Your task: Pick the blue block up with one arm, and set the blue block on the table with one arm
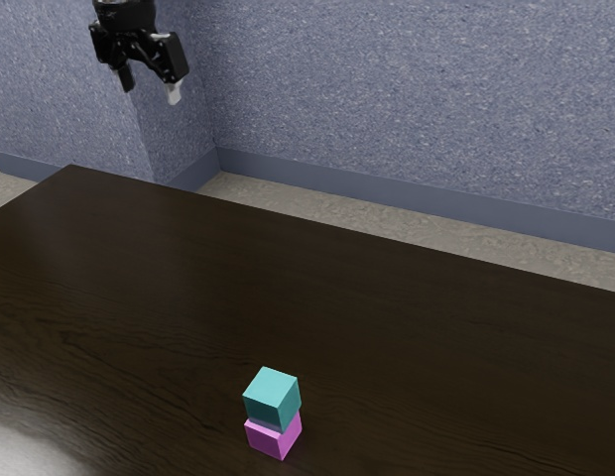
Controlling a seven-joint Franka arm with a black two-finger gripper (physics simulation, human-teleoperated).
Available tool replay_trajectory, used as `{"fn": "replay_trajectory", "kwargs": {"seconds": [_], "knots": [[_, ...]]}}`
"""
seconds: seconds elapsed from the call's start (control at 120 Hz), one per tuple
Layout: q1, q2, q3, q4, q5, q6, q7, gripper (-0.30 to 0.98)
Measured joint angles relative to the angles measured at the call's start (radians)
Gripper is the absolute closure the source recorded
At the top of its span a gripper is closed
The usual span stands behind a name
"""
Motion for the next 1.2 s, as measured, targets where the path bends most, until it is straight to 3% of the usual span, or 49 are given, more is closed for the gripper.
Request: {"fn": "replay_trajectory", "kwargs": {"seconds": [0.217, 0.367, 0.508, 0.883, 1.2], "knots": [[0.004, 0.004, 0.0, -0.027, -0.006, -0.009, -0.014, 0.0], [0.024, -0.256, -0.091, -0.524, -0.073, 0.13, -0.036, 0.0], [-0.001, -0.309, -0.239, -0.837, -0.167, 0.357, -0.094, 0.0], [-0.009, -0.271, -0.347, -1.049, -0.288, 0.654, -0.247, 0.0], [-0.023, -0.228, -0.367, -1.152, -0.293, 0.805, -0.33, 0.0]]}}
